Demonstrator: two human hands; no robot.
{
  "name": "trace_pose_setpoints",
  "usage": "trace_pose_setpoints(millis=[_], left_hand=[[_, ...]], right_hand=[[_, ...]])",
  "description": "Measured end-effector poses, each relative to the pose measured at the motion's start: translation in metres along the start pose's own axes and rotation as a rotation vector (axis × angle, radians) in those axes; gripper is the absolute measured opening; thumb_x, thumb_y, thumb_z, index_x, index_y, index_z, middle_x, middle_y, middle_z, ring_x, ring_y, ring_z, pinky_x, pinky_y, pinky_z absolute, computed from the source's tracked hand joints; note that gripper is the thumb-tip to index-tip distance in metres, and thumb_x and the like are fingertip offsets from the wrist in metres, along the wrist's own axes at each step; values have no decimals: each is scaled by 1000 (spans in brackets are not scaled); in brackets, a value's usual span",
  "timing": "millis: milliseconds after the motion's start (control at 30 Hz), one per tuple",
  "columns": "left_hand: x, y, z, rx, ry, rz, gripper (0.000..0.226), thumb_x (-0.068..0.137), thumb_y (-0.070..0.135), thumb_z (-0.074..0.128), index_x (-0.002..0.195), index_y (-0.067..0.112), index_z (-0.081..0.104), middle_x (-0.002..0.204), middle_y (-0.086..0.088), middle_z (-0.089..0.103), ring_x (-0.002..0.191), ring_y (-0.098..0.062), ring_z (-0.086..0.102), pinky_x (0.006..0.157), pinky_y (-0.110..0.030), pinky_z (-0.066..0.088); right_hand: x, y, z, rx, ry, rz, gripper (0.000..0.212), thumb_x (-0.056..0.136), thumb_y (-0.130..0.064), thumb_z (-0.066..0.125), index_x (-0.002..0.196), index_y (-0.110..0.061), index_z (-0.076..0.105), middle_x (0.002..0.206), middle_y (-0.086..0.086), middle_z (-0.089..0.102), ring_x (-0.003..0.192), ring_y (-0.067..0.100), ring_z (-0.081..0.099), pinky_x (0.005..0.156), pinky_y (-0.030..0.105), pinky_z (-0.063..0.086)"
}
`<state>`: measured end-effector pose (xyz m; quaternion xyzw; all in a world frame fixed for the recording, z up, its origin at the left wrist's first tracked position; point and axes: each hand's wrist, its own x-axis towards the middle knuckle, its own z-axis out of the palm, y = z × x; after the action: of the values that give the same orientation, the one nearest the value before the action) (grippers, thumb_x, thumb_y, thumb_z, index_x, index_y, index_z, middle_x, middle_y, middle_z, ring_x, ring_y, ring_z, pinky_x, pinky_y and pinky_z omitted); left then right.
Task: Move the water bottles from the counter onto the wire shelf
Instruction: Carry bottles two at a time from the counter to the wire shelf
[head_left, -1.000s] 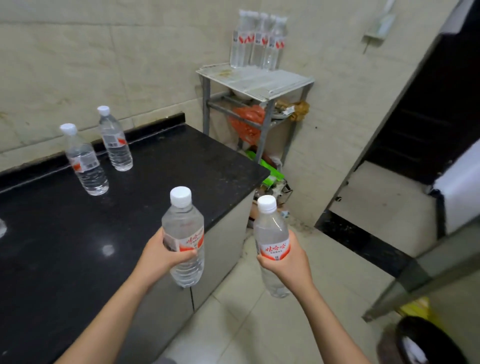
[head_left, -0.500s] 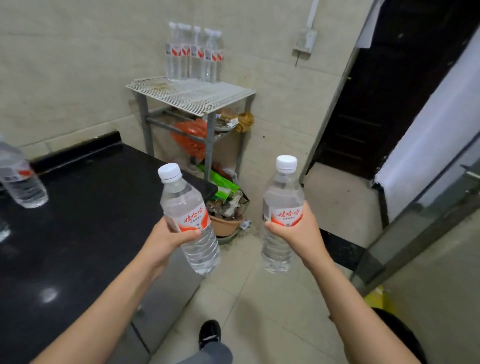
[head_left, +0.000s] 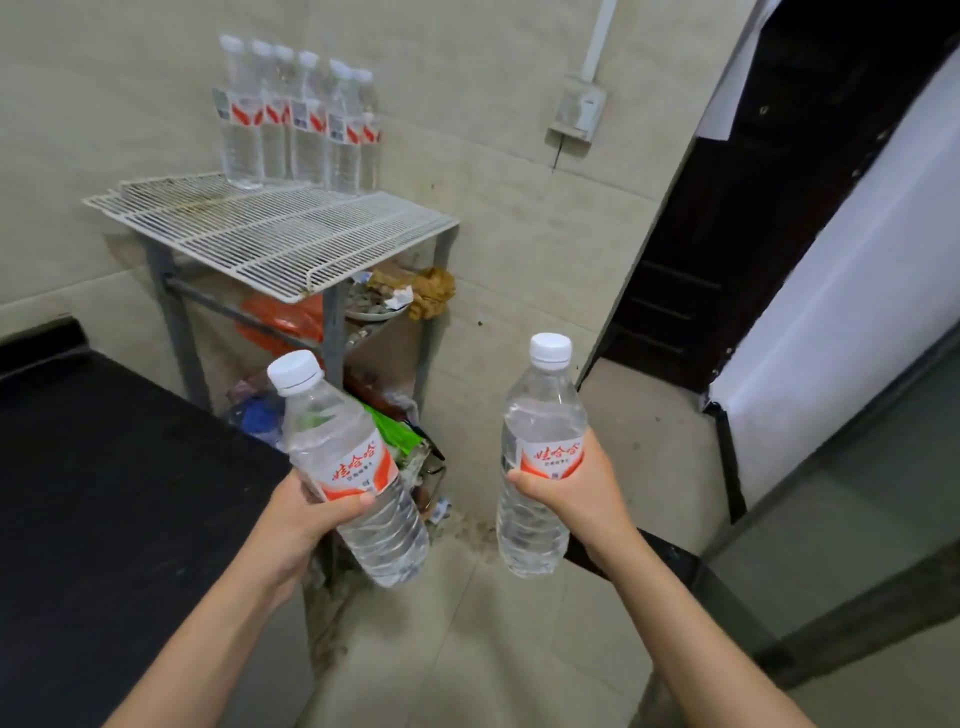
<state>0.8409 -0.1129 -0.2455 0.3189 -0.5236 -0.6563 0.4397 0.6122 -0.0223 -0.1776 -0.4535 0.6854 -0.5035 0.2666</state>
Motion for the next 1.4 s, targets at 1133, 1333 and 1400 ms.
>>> trace_pose_setpoints(millis=[1133,1333,1400], left_hand=[[292,127,51,-109,641,384,86,24,43,88,102,23,58,90,6,69,84,-12,68,67,-31,54],[319,147,-6,-40,707,426,91,18,44,88,102,24,57,84,11,72,82,-8,69,73,-33,50],[332,157,-33,-28,707,430,91,18,44,88,102,22,57,83,10,72,78,-7,69,69,-29,53]], right_hand=[[459,-61,80,424,-459,-359,59,56,-10,84,106,-16,53,100,7,65,92,25,63,82,36,52],[505,-104,141,462,-362,-401,57,62,-11,81,111,-9,54,96,5,63,85,22,62,77,34,52],[519,-120,166,442,-361,-411,55,62,-11,81,109,-12,53,92,0,62,85,20,62,79,36,54]])
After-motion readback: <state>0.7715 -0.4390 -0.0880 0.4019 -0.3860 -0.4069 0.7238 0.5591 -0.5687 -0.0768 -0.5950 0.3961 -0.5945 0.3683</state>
